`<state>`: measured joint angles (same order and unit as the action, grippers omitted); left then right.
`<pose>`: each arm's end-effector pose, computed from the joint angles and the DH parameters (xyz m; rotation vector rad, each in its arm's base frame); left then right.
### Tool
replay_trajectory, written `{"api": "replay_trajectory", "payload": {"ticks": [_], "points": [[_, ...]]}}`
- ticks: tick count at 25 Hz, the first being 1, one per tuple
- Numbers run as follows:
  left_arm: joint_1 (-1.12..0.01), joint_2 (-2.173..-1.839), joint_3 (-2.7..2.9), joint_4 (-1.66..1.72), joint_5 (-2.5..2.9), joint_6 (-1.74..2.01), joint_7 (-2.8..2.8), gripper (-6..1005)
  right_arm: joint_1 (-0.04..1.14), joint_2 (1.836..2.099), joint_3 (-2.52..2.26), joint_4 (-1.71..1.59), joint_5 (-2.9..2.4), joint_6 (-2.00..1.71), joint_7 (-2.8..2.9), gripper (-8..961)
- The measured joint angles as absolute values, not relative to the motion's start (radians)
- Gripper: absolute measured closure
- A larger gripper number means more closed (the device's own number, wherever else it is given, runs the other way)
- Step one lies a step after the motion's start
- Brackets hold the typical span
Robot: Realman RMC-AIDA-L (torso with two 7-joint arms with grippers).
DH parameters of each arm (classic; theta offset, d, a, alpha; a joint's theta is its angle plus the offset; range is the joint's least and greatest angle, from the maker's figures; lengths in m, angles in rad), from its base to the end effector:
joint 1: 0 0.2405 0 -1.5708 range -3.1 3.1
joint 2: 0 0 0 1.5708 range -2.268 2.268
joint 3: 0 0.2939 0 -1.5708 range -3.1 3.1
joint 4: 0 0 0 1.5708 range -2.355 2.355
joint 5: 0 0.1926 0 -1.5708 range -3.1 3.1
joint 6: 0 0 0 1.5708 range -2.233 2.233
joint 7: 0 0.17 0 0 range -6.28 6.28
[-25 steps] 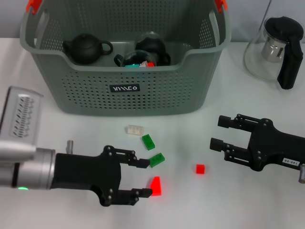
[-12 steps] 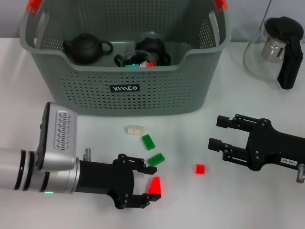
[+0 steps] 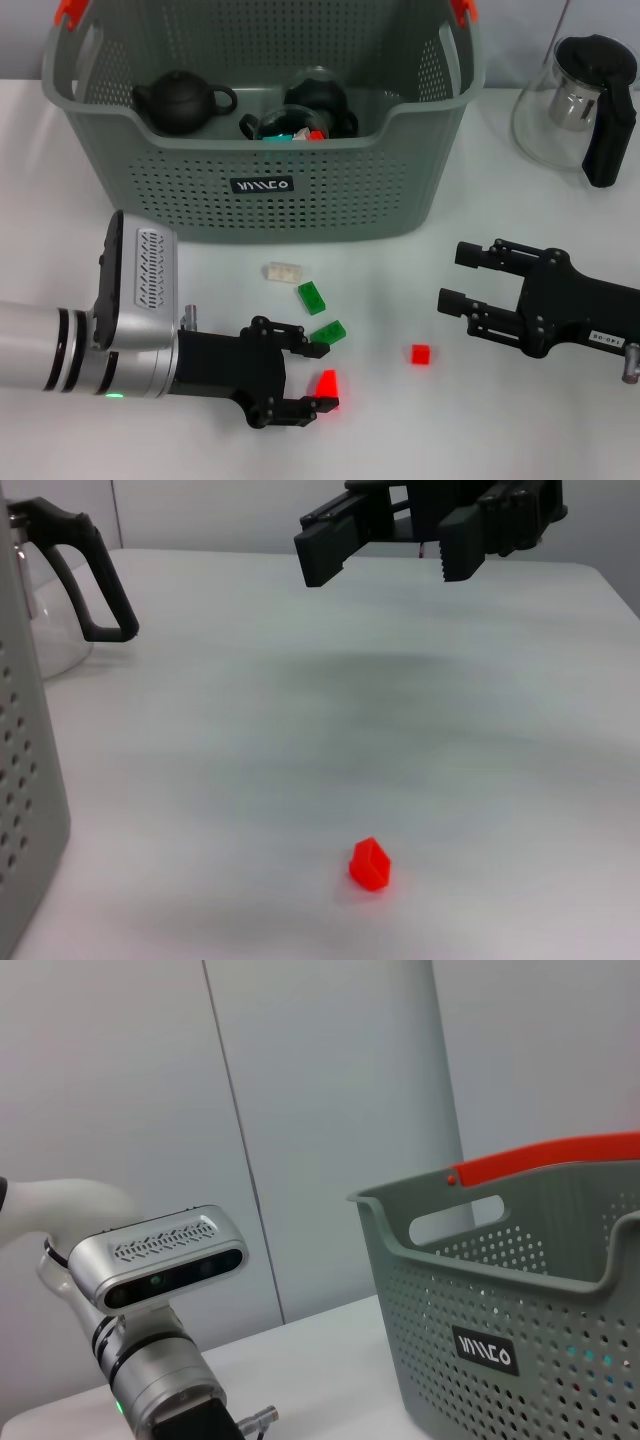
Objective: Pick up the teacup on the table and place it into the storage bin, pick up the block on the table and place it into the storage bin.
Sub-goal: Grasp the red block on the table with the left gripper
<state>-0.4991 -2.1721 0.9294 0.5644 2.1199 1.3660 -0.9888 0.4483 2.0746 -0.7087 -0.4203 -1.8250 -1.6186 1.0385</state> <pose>-0.2841 0.2955 -0.1307 -2.9736 -0.1399 -0.3463 0.2798 0.2992 -0.0607 -2.6555 0.4864 0.9505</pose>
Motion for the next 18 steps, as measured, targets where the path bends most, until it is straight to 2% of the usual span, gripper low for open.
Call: {"api": "replay_trajectory", "payload": {"ticks": [18], "points": [[-0.509, -2.174, 0.929, 0.523, 2.118, 1.337, -0.983, 481, 0.449, 2.074, -0.707, -0.419, -1.825, -1.616, 1.038, 270]]}}
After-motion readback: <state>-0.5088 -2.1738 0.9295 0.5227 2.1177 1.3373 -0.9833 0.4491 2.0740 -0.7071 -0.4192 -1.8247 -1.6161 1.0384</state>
